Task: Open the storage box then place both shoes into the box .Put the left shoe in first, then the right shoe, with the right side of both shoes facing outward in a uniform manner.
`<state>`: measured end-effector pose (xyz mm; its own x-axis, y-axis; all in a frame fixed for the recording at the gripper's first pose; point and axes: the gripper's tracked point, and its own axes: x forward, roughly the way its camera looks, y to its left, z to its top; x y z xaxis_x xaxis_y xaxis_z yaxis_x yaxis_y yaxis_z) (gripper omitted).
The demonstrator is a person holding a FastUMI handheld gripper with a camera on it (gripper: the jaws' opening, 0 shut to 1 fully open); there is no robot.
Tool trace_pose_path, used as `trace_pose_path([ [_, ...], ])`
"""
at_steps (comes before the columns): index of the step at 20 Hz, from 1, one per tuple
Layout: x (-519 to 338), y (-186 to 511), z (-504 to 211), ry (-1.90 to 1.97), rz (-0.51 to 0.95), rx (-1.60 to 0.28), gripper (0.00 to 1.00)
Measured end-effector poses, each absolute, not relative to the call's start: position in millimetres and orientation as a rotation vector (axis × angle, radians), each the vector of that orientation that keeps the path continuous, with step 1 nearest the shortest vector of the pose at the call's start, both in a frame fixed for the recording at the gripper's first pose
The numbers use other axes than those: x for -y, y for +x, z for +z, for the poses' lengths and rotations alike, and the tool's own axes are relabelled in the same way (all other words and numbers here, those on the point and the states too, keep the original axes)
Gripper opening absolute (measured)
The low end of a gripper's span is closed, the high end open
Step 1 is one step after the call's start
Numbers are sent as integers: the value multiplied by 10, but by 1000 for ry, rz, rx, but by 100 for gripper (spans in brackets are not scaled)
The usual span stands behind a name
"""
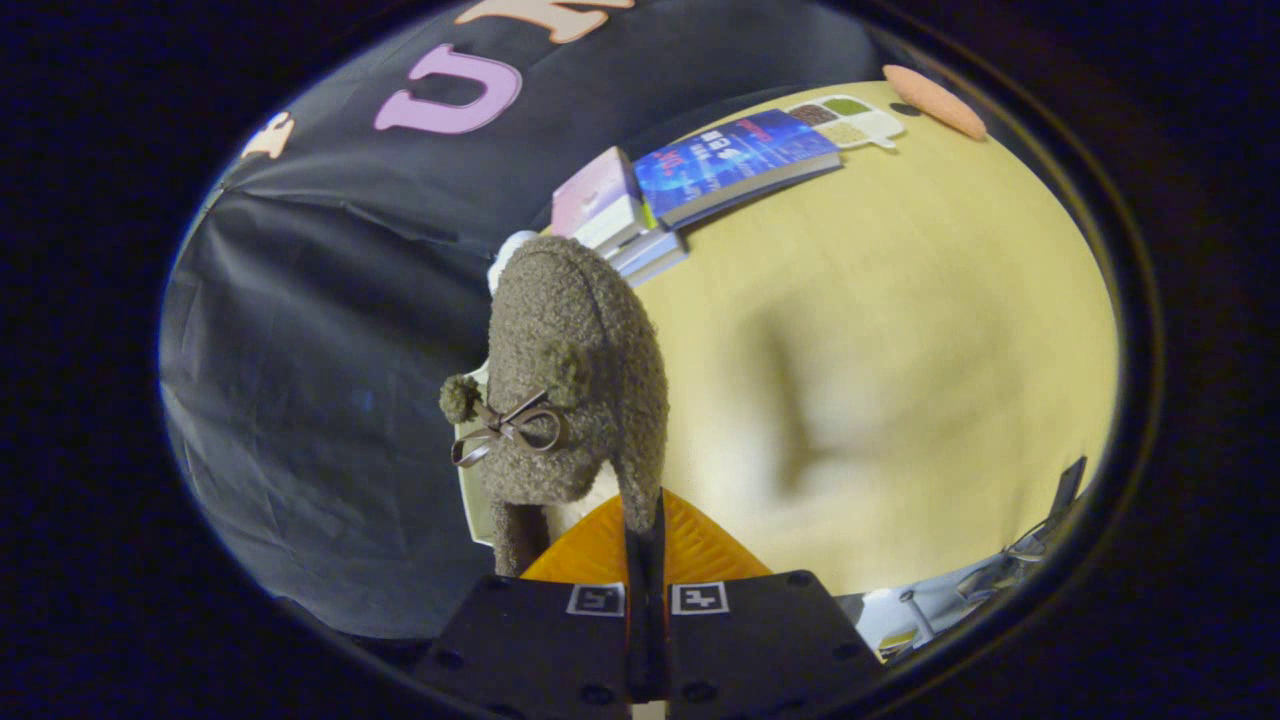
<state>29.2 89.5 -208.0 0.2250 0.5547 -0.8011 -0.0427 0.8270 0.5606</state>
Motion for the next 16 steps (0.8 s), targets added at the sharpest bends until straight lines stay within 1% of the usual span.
trace_pose_path([
  [4,-1528,185,-1947,479,485,-1266,3],
  [7,-1899,124,-1964,481,491,-1261,3],
  [16,-2533,28,-2443,330,336,-1253,4],
])
